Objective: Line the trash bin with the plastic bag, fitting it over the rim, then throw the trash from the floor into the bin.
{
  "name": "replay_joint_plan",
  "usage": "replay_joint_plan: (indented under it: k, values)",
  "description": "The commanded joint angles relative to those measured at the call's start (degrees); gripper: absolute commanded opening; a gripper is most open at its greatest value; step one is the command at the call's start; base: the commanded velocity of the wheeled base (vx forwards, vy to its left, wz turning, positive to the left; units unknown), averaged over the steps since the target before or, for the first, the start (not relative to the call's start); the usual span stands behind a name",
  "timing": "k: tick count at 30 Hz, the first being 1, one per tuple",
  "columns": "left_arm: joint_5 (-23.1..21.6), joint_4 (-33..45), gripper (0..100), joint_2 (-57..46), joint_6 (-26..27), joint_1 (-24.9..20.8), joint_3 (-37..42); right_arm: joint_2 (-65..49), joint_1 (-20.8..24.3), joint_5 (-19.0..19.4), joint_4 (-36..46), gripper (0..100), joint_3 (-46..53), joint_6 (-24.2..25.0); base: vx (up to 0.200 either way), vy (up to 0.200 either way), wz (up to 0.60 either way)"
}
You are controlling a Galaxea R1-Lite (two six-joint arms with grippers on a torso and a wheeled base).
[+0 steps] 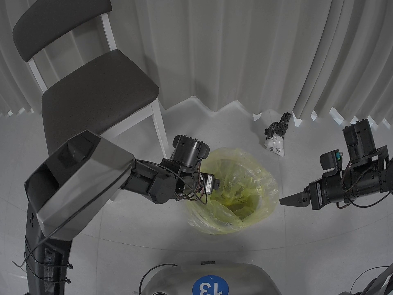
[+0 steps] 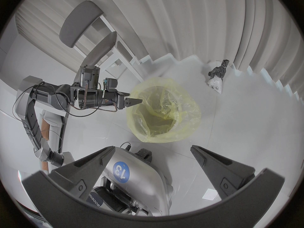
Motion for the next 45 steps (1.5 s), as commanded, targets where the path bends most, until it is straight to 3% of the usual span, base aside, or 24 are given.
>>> replay_joint_plan:
  k: [1,3,4,15,29,38,45]
  values:
    - [0.54,0.09,100,0.18,-0.02,-0.05,0.06,0.12,-0.10,0.01,-0.01,100,0.12,0.06,0.000,0.000,0.00]
    - [0.72,0.00,100,0.09,-0.02,-0.14,0.24,0.03,-0.19,0.01,-0.01,100,0.30,0.06,0.000,0.000,0.00]
    - [0.72,0.00,0,0.09,-0.02,-0.22,0.32,0.03,-0.28,0.01,-0.10,100,0.39,0.06,0.000,0.000,0.00]
    - [1.16,0.09,0,-1.66,-0.02,-0.22,3.49,0.29,-0.45,0.10,-0.10,100,0.30,0.06,0.000,0.000,0.00]
    - [1.77,-0.17,0,-11.42,-0.19,3.12,16.32,1.17,0.16,0.10,-0.10,100,-0.67,-0.03,0.000,0.000,0.00]
    - [0.98,-2.37,0,-11.07,-0.90,2.59,21.15,1.08,1.39,0.10,0.08,100,-0.23,-0.03,0.000,0.000,0.00]
    - [0.98,-8.87,0,-11.07,-1.69,-1.28,27.39,1.17,2.36,0.10,0.17,100,0.03,-0.03,0.000,0.000,0.00]
